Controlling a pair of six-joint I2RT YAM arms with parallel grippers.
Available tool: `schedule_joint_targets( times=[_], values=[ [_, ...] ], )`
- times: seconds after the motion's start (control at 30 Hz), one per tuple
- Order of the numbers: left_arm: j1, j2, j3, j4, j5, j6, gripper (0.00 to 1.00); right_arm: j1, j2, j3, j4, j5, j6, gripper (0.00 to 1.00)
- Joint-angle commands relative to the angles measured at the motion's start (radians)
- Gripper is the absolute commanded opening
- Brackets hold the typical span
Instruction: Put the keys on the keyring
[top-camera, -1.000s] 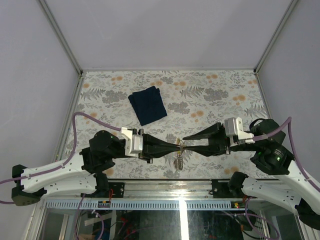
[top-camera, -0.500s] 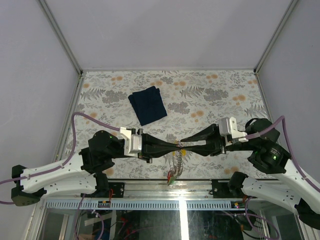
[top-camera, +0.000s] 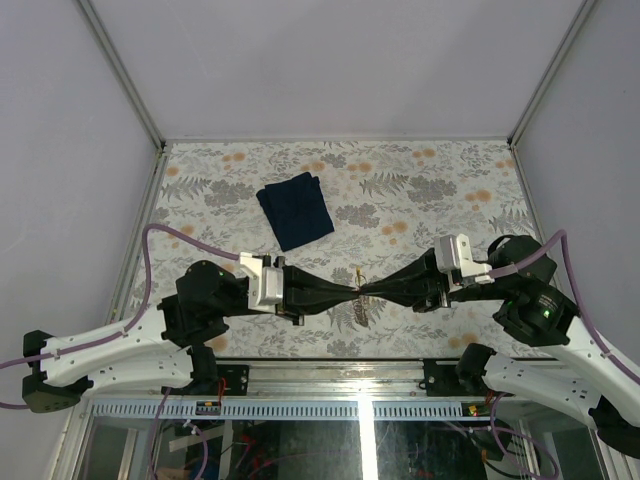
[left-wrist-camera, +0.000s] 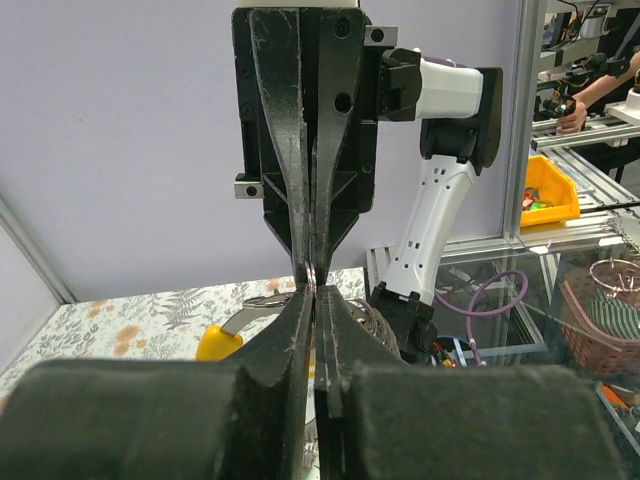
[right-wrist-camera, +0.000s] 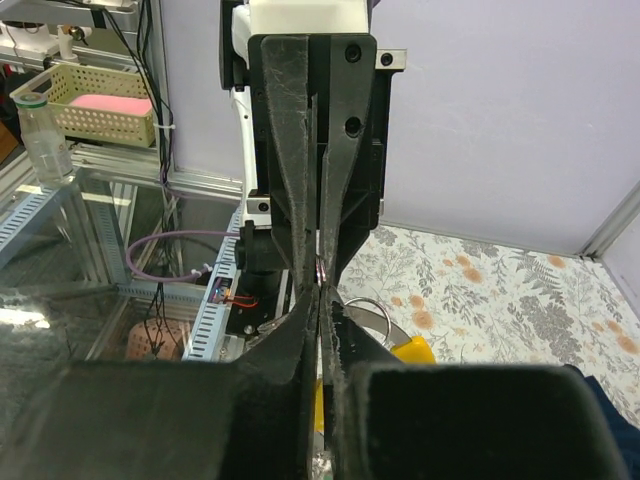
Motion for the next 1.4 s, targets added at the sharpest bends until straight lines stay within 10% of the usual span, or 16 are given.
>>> schedule_joint_targets(
  times=[0.0, 0.53, 1.37],
  values=[
    [0.004, -0.015, 0.038, 0.11, -0.024, -0.007, 0.0, 0.002, 0.018, 0.011, 0.005, -0.021, 0.006, 0.0],
    [0.005, -0.002, 0.096, -0.082, -0.111, 0.044, 0.13, 0.003, 0.077, 0.237, -0.37, 0.1, -0.165, 0.0],
    [0.005, 0.079, 0.211, -0.34, -0.082, 0.063, 0.27, 0.003, 0.106, 0.306, -0.462, 0.142, -0.195, 0.0]
  ],
)
